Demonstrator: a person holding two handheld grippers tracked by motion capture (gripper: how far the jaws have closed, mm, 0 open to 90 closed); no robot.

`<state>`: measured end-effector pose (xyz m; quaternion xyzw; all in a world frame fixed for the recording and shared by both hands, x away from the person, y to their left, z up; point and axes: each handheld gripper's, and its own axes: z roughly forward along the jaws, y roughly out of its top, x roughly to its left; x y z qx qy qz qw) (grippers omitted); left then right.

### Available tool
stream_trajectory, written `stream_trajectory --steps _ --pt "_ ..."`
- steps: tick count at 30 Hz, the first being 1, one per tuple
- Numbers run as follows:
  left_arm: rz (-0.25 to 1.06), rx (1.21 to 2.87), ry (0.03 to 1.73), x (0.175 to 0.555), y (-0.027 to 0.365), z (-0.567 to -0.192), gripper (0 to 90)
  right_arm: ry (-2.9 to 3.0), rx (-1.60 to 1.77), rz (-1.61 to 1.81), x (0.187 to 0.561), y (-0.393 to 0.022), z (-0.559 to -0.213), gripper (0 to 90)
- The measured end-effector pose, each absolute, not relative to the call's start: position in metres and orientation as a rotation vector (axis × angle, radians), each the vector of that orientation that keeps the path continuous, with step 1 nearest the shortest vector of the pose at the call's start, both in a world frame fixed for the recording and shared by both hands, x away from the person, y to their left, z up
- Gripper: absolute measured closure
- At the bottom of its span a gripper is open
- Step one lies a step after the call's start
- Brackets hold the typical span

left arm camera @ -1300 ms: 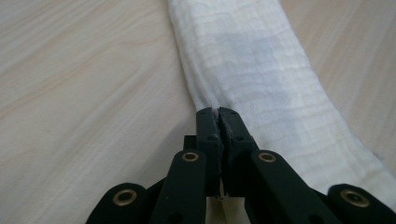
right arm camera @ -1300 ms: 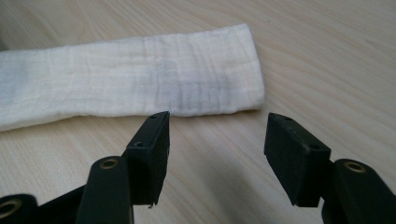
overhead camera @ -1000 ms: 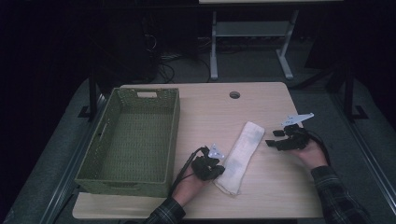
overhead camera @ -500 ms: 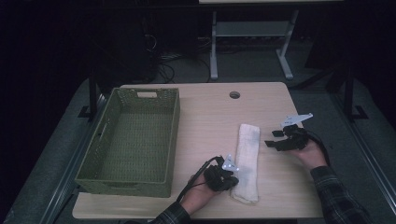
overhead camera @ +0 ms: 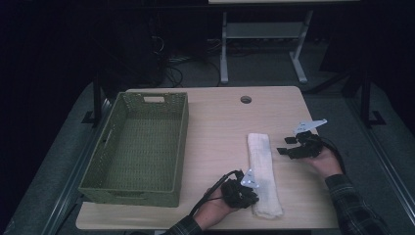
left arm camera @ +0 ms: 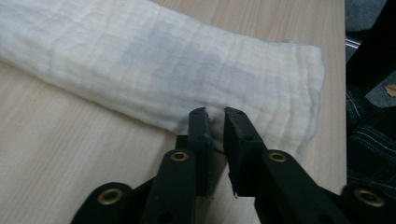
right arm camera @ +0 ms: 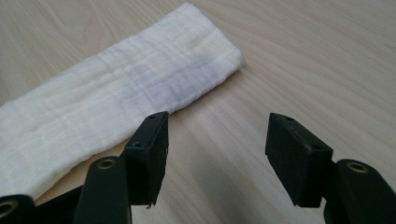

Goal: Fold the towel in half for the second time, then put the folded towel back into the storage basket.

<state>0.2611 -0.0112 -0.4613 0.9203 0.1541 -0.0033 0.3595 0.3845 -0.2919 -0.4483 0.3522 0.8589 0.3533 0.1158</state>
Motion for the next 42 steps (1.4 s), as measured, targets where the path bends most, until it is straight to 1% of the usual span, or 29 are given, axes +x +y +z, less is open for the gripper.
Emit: stream_trajectory --steps 3,11,13,15,16,21,27,35,40,42 --pt "0.001 2.368 0.393 0.264 -0.007 -0.460 69.4 2.518 1.031 1.033 0.385 -0.292 -0.448 38.9" --pt "-0.037 2.343 0.371 0.276 0.000 -0.454 37.9 2.519 1.028 1.035 0.385 -0.292 -0.449 39.0" --pt "-0.047 2.340 0.352 0.278 0.000 -0.452 32.7 2.520 1.029 1.036 0.385 -0.292 -0.448 39.0" --pt "-0.060 2.340 0.334 0.280 -0.003 -0.449 25.4 2.519 1.025 1.037 0.385 -0.292 -0.448 38.9" --pt "-0.069 2.331 0.331 0.280 -0.004 -0.448 23.8 2.519 1.027 1.037 0.385 -0.292 -0.448 38.9" --pt "-0.049 2.340 0.251 0.284 -0.013 -0.440 18.9 2.526 1.017 1.029 0.385 -0.291 -0.449 39.0" --pt "-0.030 2.351 0.195 0.292 -0.034 -0.437 17.6 2.524 1.019 1.030 0.385 -0.291 -0.449 38.8" --pt "0.009 2.402 0.141 0.299 -0.050 -0.451 17.0 2.524 1.023 1.027 0.385 -0.291 -0.450 38.5" --pt "0.018 2.450 0.146 0.300 -0.055 -0.465 16.9 2.519 1.024 1.025 0.385 -0.292 -0.450 38.4" --pt "0.023 2.425 0.140 0.299 -0.053 -0.468 16.2 2.518 1.019 1.018 0.386 -0.292 -0.449 38.4"
